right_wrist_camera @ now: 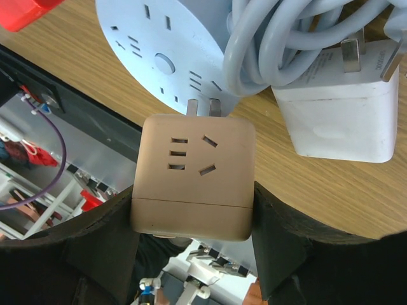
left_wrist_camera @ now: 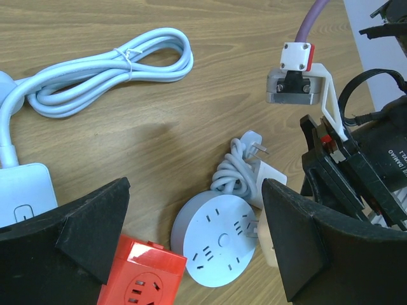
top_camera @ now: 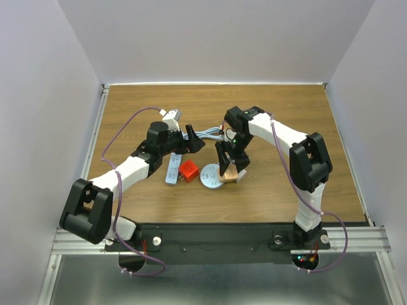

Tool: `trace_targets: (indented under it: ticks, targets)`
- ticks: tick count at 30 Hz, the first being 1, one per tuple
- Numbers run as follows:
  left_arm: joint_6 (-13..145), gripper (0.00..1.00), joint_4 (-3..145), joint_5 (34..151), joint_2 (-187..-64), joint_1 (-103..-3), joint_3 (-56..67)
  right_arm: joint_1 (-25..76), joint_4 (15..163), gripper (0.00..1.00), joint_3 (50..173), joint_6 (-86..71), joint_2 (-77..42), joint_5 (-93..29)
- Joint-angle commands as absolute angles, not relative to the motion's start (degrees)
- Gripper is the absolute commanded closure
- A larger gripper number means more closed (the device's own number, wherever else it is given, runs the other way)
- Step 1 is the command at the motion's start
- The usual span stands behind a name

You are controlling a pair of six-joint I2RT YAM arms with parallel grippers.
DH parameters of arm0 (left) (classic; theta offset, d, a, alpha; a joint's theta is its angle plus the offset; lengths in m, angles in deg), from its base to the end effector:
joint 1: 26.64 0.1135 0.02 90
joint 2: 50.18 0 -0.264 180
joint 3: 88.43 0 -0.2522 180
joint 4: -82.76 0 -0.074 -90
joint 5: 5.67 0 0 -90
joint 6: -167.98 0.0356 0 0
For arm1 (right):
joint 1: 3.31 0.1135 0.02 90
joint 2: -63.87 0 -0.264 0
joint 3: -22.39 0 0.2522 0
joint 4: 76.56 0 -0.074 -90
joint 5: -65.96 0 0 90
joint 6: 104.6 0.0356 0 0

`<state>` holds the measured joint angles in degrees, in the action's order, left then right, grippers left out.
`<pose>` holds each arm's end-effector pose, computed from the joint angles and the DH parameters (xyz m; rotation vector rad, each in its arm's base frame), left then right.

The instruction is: Insert the plug

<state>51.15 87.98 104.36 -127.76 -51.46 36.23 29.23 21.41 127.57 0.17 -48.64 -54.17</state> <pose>0.2666 -0.1367 0.2444 0.2197 1.9475 -0.9351 0.3043 0.2154 0.2204 0.4453 -2.8206 -0.7104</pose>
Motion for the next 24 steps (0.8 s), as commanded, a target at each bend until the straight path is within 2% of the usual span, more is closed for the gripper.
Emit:
trace_targets:
  ticks: [1,14,24]
  targets:
    - [52.2,0.04,89.1,105.4,-127.4,-51.9,35.3,29.1,20.3,0.95,128.5,-0.1,-49.2,-53.7]
    - [52.5,0.04,89.2,105.8,-128.1,-52.2,35.1,29.1,20.3,0.96,135.6,-0.4,-53.9,-53.8]
    - [53.0,0.04,88.5,106.0,-129.7,-53.3,34.4,29.2,20.1,0.96,134.1,0.0,-53.5,-52.3]
